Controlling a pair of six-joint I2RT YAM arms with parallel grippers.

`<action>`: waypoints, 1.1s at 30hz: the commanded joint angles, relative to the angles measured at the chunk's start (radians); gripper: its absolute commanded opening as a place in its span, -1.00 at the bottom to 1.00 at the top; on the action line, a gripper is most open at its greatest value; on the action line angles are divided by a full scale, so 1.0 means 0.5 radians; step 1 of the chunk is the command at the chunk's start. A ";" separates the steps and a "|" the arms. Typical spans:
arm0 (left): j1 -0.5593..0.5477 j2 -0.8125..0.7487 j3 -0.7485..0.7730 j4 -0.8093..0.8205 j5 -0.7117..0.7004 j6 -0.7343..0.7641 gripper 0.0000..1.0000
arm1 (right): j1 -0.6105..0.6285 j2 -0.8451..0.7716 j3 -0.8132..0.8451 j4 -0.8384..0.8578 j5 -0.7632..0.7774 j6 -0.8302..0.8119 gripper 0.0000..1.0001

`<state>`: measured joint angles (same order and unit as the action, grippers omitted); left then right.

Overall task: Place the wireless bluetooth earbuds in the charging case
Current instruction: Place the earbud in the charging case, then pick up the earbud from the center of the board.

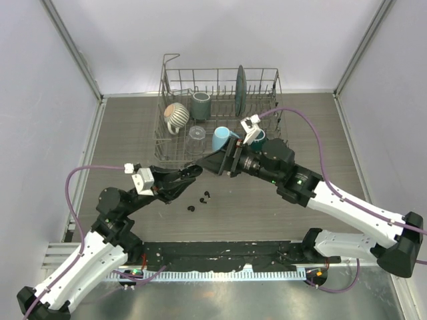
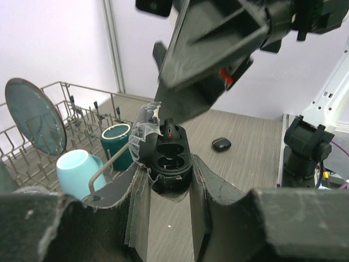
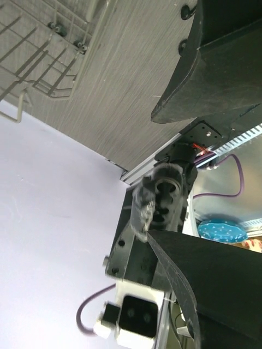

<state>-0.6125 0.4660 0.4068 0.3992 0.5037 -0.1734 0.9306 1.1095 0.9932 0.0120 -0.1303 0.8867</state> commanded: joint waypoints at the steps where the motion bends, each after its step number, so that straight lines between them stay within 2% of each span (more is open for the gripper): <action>1: -0.002 -0.076 -0.037 -0.053 -0.099 0.049 -1.00 | -0.023 -0.240 -0.020 0.212 0.082 -0.098 0.69; 5: -0.002 -0.171 -0.086 -0.062 -0.197 0.049 -1.00 | -0.063 -0.341 -0.060 0.038 0.214 -0.141 0.70; 6: -0.002 -0.189 -0.087 -0.074 -0.237 0.049 -1.00 | -0.085 -0.344 -0.063 -0.115 0.251 -0.153 0.68; 8: -0.002 -0.245 -0.084 -0.129 -0.265 0.064 -1.00 | -0.103 -0.320 -0.081 -0.247 0.365 -0.160 0.55; 10: -0.002 -0.284 -0.062 -0.181 -0.308 0.074 -1.00 | -0.109 -0.299 -0.157 -0.306 0.331 -0.166 0.47; 11: -0.002 -0.321 -0.059 -0.200 -0.320 0.080 -1.00 | -0.109 -0.256 -0.185 -0.315 0.316 -0.166 0.36; 14: -0.002 -0.395 -0.022 -0.277 -0.388 0.092 -1.00 | -0.100 -0.130 -0.311 -0.285 0.184 -0.138 0.22; 19: -0.002 -0.475 0.021 -0.387 -0.501 0.129 -1.00 | 0.071 0.069 -0.431 -0.168 0.239 -0.184 0.07; 27: -0.002 -0.505 0.048 -0.439 -0.538 0.132 -1.00 | 0.259 0.575 -0.376 -0.033 0.236 -0.270 -0.04; 33: -0.002 -0.502 0.064 -0.455 -0.511 0.117 -1.00 | 0.295 0.797 -0.330 0.129 0.212 -0.328 -0.10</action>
<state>-0.6132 0.2195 0.3946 0.1650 0.2527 -0.1223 1.0664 1.4750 0.7715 -0.0414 -0.0257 0.7628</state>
